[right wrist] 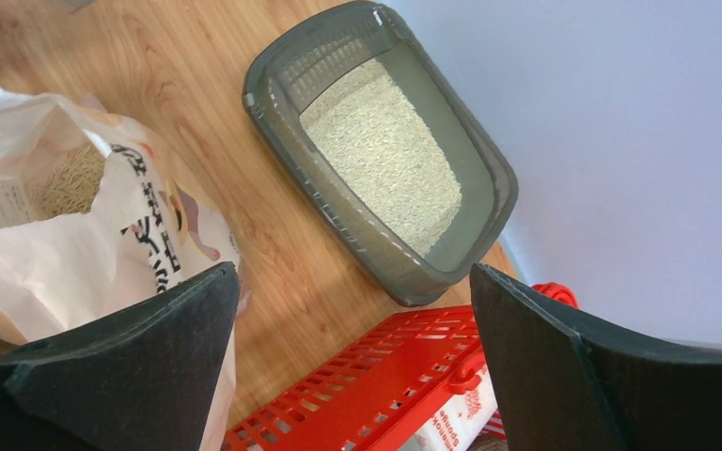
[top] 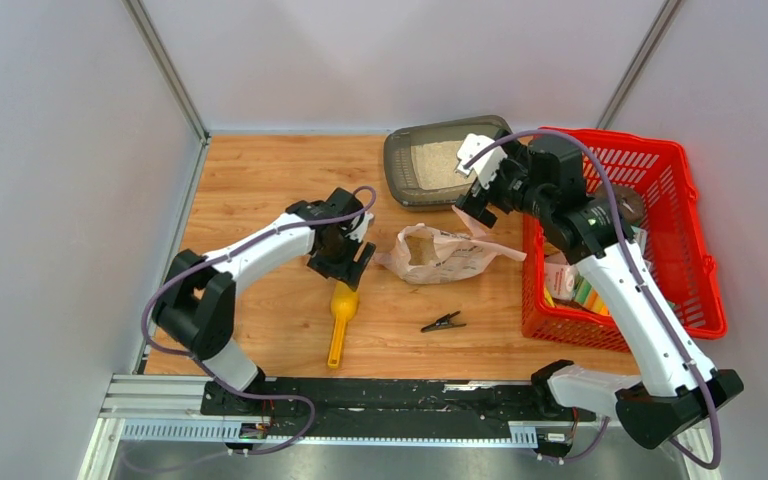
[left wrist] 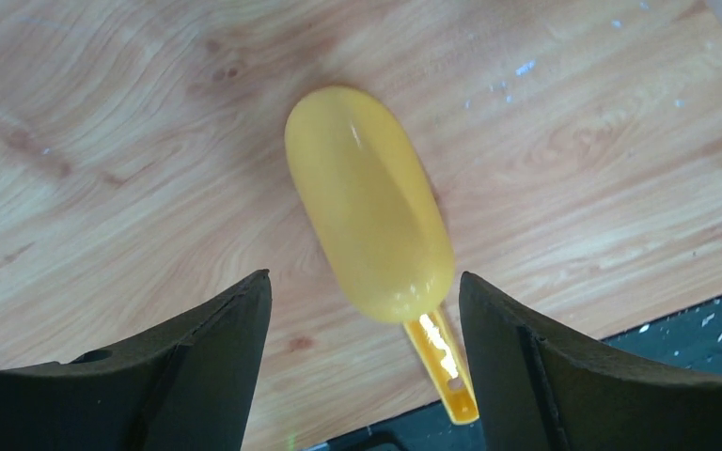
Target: Fill the litter box with clean litter
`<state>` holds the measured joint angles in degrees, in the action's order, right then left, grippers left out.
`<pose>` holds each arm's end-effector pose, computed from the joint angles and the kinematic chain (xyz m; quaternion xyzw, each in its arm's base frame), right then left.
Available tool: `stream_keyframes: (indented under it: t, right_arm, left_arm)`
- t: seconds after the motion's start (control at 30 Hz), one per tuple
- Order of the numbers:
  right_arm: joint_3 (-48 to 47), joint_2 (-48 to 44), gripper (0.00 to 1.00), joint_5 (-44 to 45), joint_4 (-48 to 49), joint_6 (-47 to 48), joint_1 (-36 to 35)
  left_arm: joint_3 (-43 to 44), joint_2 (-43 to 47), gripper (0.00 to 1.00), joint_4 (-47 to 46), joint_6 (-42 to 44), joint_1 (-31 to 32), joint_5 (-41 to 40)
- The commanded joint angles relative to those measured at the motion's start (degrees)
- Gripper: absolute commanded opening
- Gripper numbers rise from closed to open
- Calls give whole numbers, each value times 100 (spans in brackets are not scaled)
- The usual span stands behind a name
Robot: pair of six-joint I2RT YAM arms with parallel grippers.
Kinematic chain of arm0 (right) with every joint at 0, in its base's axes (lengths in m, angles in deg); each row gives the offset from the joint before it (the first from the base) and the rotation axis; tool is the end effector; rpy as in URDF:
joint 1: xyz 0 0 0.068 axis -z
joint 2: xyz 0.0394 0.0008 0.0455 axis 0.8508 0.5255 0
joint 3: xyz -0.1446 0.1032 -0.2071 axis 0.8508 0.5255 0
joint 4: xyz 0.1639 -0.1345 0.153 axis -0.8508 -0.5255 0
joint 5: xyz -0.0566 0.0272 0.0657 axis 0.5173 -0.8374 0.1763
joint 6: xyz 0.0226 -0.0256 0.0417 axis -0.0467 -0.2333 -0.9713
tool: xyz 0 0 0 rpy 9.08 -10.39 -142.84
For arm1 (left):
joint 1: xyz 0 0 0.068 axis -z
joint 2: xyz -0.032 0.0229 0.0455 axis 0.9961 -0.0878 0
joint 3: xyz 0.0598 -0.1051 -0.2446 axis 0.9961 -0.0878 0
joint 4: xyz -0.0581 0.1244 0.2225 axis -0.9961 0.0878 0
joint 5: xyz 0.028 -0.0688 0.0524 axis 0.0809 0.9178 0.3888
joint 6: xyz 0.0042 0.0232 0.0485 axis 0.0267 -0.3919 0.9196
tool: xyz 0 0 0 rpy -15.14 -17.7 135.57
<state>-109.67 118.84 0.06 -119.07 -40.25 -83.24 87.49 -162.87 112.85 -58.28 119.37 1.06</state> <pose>0.2118 0.1049 0.4246 -0.5099 0.6872 -0.0103 0.5173 0.2591 -0.1809 0.2118 0.2081 0.9690 -0.0853 0.1025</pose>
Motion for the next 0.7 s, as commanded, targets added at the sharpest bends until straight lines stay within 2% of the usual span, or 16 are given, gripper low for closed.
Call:
stream_keyframes:
  t: [0.0, 0.2, 0.27, 0.37, 0.47, 0.5, 0.57, 0.6, 0.67]
  right_arm:
    - [-507, 207, 100, 146, 319, -89, -10]
    - [-649, 524, 100, 5, 547, 324, -10]
    - [-613, 568, 100, -4, 609, 351, -1]
    - [-579, 595, 100, -48, 627, 211, -10]
    - [-500, 595, 100, -65, 697, 35, -10]
    - [-490, 586, 100, -65, 741, 17, -19]
    - [-455, 595, 100, -22, 767, -18, -10]
    - [-455, 603, 100, 22, 776, -18, -10]
    - [-438, 630, 100, 58, 802, 43, -10]
  left_arm:
    - [-505, 754, 81, 192, 170, 74, -139]
    - [-1578, 1378, 81, -107, -331, 821, 123]
    - [-1703, 1327, 81, -230, -411, 944, 247]
    - [-1809, 1177, 79, -187, -621, 997, -41]
    - [-1888, 1072, 69, -107, -771, 1006, -280]
    - [-1897, 976, 59, -116, -780, 997, -202]
    - [-1879, 852, 50, -151, -710, 997, -52]
    - [-1888, 782, 42, -195, -693, 997, 88]
    - [-1879, 703, 39, -231, -684, 997, 150]
